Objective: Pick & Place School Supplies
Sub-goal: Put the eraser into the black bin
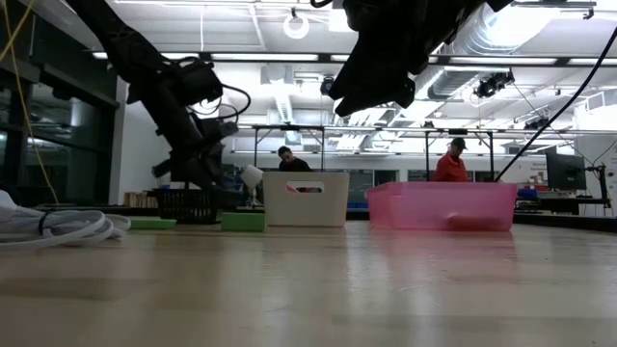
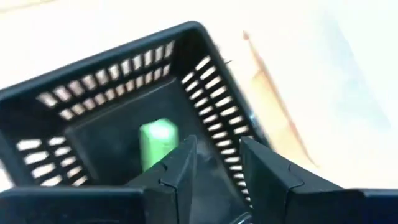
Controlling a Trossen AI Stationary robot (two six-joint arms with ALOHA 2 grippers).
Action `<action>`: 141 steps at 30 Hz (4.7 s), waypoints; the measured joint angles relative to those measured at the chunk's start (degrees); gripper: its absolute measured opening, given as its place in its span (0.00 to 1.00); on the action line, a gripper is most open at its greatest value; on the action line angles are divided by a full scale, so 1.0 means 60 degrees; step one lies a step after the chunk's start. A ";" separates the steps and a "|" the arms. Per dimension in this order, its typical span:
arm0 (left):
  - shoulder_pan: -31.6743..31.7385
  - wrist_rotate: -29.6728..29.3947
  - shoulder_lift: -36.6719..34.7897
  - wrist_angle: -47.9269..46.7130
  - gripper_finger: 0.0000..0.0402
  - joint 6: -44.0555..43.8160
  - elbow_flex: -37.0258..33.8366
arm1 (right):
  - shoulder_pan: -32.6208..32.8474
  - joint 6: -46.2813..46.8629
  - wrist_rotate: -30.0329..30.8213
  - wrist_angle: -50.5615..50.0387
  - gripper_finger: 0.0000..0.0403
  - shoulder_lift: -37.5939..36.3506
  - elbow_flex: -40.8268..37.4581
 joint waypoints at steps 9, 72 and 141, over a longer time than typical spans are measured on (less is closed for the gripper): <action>-0.0004 0.0346 -0.0215 0.0119 0.30 0.0512 0.0036 | 0.0000 0.0000 -0.0001 -0.0002 0.41 0.0000 0.0000; -0.6397 -0.2191 0.0910 0.0506 0.53 0.5290 0.0034 | 0.1326 0.0754 -0.0236 0.1096 0.41 0.0448 -0.0004; -0.5785 -0.1911 0.1617 0.0662 0.15 0.5034 0.0029 | 0.1592 0.0750 -0.0331 0.1792 0.41 0.0444 0.0000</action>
